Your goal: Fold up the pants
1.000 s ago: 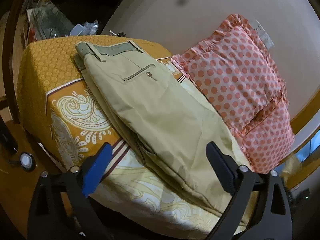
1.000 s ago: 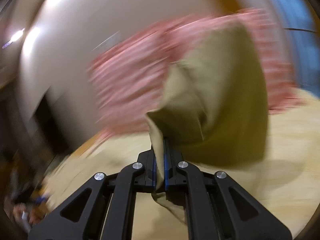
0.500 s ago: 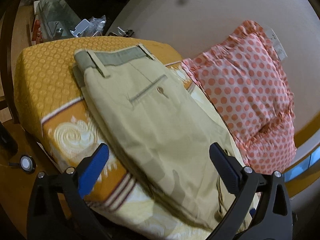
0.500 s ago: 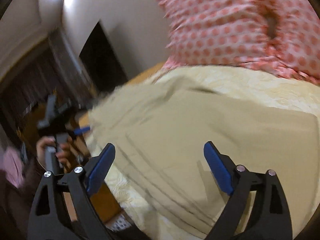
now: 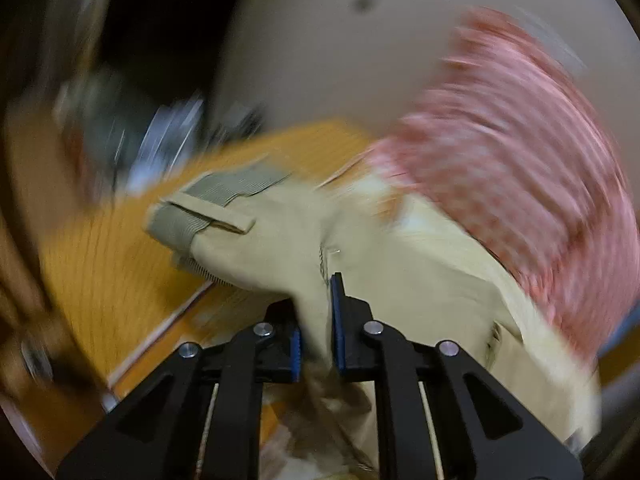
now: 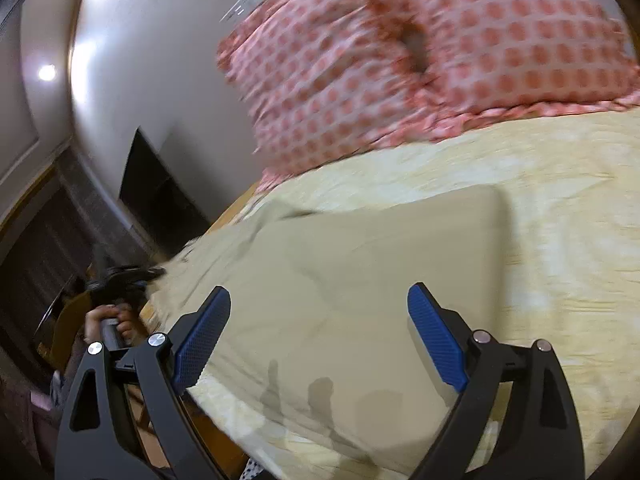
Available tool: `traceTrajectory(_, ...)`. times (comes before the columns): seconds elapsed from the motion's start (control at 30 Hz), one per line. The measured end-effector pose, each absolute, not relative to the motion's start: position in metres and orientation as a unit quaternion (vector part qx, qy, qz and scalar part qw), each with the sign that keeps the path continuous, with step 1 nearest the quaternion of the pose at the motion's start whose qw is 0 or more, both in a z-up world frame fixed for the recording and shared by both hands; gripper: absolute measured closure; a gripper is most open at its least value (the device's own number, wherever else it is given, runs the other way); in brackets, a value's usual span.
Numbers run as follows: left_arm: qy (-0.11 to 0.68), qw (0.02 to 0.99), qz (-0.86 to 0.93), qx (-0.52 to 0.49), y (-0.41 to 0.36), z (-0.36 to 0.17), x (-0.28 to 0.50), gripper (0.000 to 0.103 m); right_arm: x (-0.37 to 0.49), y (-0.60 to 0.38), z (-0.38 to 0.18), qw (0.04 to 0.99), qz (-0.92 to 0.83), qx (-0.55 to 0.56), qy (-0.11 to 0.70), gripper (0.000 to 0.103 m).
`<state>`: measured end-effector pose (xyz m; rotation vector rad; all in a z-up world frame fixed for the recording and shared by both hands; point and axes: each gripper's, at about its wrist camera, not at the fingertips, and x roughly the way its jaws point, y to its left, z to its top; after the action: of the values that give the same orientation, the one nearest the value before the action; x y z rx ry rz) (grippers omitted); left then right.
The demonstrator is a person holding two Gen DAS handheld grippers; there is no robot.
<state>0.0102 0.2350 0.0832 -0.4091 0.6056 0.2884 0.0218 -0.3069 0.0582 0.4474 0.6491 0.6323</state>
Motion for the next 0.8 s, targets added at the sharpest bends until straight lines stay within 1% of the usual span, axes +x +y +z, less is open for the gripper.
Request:
traceTrajectory(0.1,0.261,0.958,0.064,-0.097,0.162,0.126,0.021,0.095,0.016,-0.329,0.060,0.883,0.275,0.236,0.298,0.011)
traceTrajectory(0.13,0.248,0.967,0.011,-0.051,0.118,0.141,0.024,0.095,0.014,-0.337,0.061,0.886,0.264,0.242,0.293,0.011)
traceTrajectory(0.2,0.240,0.969,-0.061,0.002,0.060,0.148,0.024,0.095,0.010,-0.351,0.064,0.891,0.249,0.256,0.282,0.011)
traceTrajectory(0.23,0.240,0.963,-0.117,0.031,0.022,0.144,0.021,0.095,0.008,-0.358,0.065,0.892,0.244,0.263,0.276,0.011)
traceTrajectory(0.27,0.244,0.957,-0.151,0.048,0.000,0.139,0.018,0.095,0.006,-0.363,0.066,0.892,0.240,0.271,0.271,0.011)
traceTrajectory(0.3,0.259,0.941,-0.205,0.074,-0.033,0.124,0.012,0.095,0.005,-0.369,0.065,0.892,0.236,0.278,0.267,0.010)
traceTrajectory(0.4,0.312,0.893,-0.287,0.148,-0.094,0.074,-0.003,0.096,0.005,-0.384,0.061,0.885,0.226,0.304,0.270,0.009)
traceTrajectory(0.47,0.336,0.876,-0.297,0.179,-0.108,0.049,-0.008,0.097,0.011,-0.388,0.055,0.871,0.236,0.323,0.286,0.009)
traceTrajectory(0.53,0.352,0.866,-0.311,0.173,-0.103,0.041,-0.013,0.096,0.023,-0.388,0.046,0.847,0.251,0.351,0.311,0.009)
traceTrajectory(0.6,0.328,0.872,-0.331,0.147,-0.084,0.057,-0.024,0.088,0.033,-0.385,0.039,0.834,0.258,0.361,0.328,0.009)
traceTrajectory(0.63,0.314,0.879,-0.331,0.136,-0.075,0.067,-0.027,0.065,0.040,-0.382,0.036,0.830,0.258,0.359,0.340,0.009)
traceTrajectory(0.67,0.300,0.889,-0.324,0.121,-0.064,0.078,-0.028,0.037,0.045,-0.378,0.034,0.830,0.256,0.351,0.350,0.009)
traceTrajectory(0.7,0.282,0.905,-0.302,0.099,-0.043,0.090,-0.024,0.029,0.053,-0.374,0.032,0.832,0.250,0.338,0.361,0.009)
traceTrajectory(0.73,0.278,0.915,-0.280,0.083,-0.029,0.095,-0.020,0.024,0.059,-0.371,0.031,0.834,0.244,0.329,0.369,0.010)
traceTrajectory(0.8,0.295,0.929,-0.221,0.044,0.000,0.098,0.006,0.024,0.070,-0.366,0.028,0.838,0.234,0.311,0.383,0.016)
